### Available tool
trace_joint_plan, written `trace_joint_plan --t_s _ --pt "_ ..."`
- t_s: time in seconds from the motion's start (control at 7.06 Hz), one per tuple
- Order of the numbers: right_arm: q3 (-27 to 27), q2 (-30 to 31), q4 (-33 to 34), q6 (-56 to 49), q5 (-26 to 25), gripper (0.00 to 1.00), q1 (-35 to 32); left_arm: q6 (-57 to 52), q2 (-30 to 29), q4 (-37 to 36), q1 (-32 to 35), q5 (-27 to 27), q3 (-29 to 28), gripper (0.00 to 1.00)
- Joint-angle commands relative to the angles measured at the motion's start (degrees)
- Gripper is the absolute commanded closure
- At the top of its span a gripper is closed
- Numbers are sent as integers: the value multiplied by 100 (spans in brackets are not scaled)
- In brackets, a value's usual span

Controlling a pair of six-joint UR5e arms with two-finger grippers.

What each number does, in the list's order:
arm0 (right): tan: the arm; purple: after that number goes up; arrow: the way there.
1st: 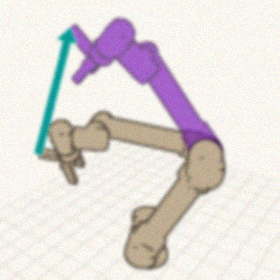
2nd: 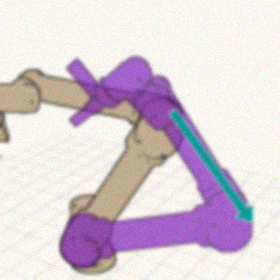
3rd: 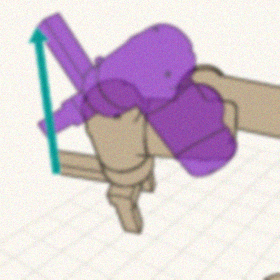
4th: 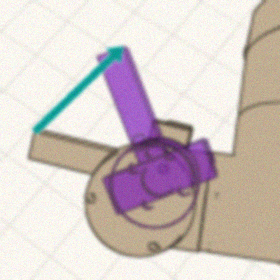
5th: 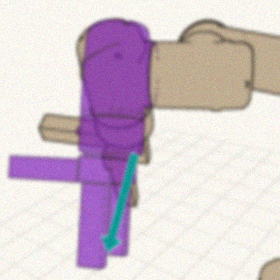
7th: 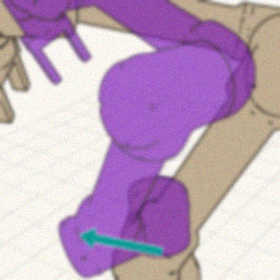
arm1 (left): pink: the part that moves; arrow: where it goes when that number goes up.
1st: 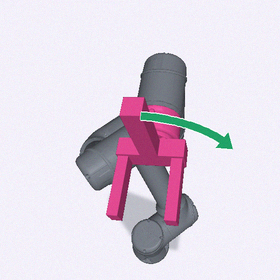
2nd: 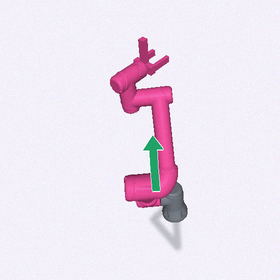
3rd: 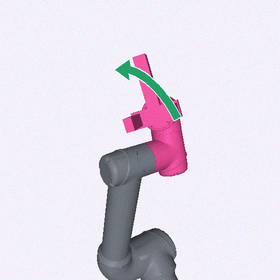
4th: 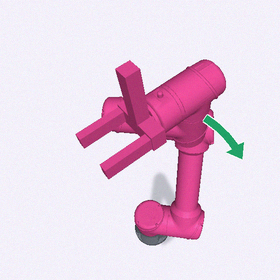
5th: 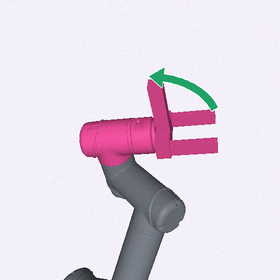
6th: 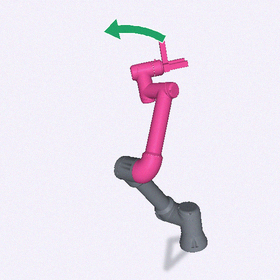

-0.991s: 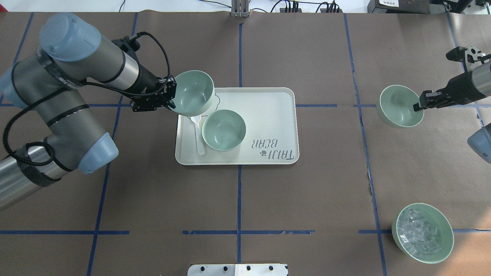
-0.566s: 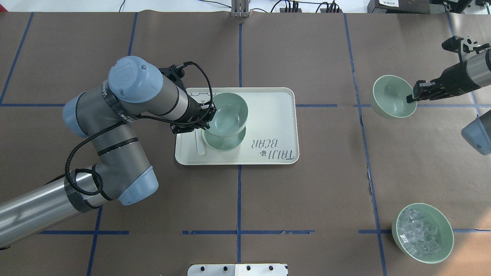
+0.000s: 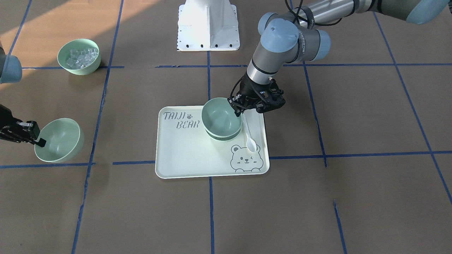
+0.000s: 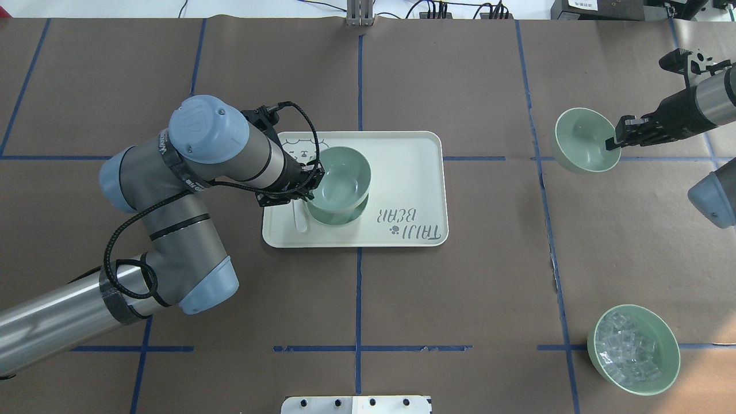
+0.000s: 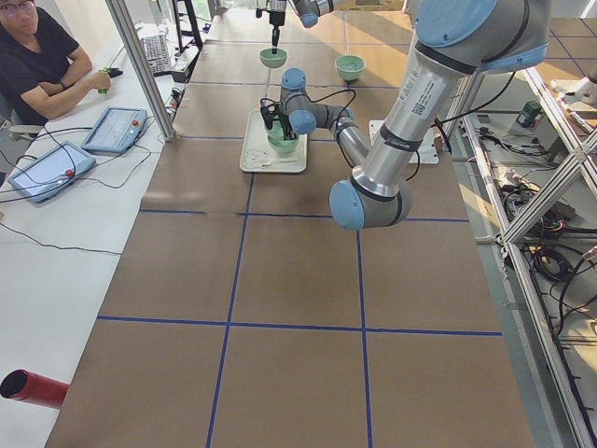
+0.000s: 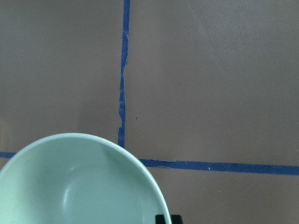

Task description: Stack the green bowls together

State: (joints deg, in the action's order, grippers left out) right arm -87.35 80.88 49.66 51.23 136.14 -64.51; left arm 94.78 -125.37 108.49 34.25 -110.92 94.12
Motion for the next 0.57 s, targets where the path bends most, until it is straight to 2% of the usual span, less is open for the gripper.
trace_joint_plan --t_s 0.0,0.14,0.28,0.42 --pt "-1 -2 0 10 0 100 0 -3 12 -4 2 1 -16 100" --pt "-1 -2 0 1 0 100 0 -3 12 -4 2 1 -16 92" --pt "-1 -2 0 1 0 100 0 6 21 -4 -6 44 -25 1" --pt "-10 -28 -9 10 18 100 0 -3 21 5 -7 53 10 0"
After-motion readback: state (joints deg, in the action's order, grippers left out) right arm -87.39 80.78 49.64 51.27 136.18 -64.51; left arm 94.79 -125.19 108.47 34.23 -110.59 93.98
